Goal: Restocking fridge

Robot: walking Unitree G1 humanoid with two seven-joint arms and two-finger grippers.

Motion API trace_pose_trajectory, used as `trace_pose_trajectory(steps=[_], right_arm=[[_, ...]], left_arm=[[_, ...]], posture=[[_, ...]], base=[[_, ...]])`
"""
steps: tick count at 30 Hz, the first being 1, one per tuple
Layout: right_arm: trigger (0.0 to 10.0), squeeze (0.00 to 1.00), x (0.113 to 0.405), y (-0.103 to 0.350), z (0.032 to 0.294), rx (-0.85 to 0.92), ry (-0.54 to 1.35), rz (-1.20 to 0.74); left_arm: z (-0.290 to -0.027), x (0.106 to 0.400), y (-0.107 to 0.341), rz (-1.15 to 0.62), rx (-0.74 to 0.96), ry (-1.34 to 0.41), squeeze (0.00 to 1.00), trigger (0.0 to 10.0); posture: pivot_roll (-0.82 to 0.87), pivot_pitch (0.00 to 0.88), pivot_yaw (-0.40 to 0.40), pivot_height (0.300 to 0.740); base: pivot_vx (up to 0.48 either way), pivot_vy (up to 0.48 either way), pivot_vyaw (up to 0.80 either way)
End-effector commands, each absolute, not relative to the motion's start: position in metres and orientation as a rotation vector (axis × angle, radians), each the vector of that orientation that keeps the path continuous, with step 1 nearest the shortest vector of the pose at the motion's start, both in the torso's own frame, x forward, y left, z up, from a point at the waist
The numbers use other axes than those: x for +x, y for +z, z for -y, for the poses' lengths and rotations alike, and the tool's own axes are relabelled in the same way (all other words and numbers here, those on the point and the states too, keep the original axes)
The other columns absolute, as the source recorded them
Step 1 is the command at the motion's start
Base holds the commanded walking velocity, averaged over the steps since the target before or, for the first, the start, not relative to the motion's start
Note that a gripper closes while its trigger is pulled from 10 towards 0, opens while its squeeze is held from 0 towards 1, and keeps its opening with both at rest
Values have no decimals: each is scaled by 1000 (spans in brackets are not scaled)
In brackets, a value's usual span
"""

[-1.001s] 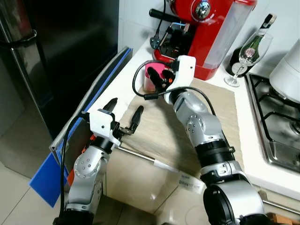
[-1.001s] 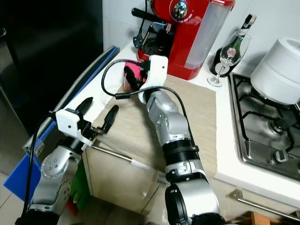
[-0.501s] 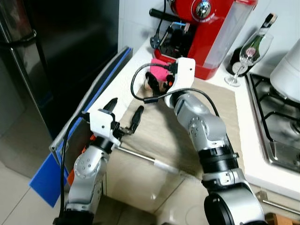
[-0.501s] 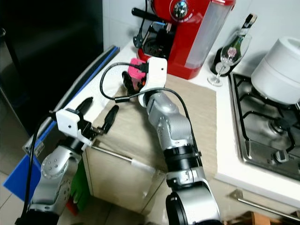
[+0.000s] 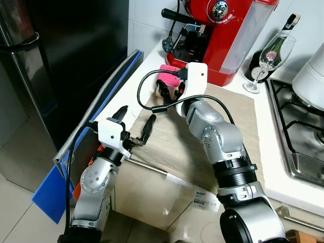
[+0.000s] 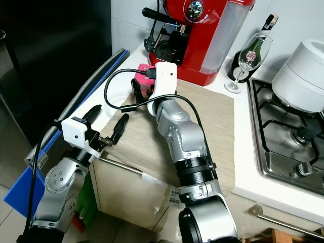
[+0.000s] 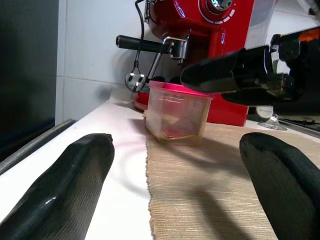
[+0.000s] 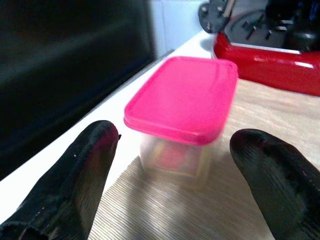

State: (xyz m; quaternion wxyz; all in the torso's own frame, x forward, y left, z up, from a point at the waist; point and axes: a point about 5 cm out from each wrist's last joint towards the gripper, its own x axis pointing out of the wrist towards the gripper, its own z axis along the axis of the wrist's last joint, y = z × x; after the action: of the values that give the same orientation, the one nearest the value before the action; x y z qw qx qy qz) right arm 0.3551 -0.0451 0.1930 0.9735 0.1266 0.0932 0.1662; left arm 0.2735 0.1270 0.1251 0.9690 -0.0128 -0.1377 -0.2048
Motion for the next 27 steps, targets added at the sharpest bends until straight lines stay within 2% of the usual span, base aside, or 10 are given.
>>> trace_pose_trajectory(steps=[1,6,16,27], right_arm=[[10000,0,352,194,31,314,366,-209],[10000,0,354,192,33,267,353,-201],[10000,0,378,190,71,8,212,-127],[10000,0,390,179,96,-92,119,-125]], left_arm=[[-120,275,128,291,-22,-434,0,10000],[-121,276,129,292,-19,-430,0,10000],[-120,276,128,290,-21,-425,0,10000],[-118,278,128,294,-22,-426,0,10000]], posture=[[63,0,-153,740],[66,0,-156,740],[62,0,-161,740],[60,0,-166,740]], base=[[0,0,0],[0,0,0],[0,0,0],[0,0,0]])
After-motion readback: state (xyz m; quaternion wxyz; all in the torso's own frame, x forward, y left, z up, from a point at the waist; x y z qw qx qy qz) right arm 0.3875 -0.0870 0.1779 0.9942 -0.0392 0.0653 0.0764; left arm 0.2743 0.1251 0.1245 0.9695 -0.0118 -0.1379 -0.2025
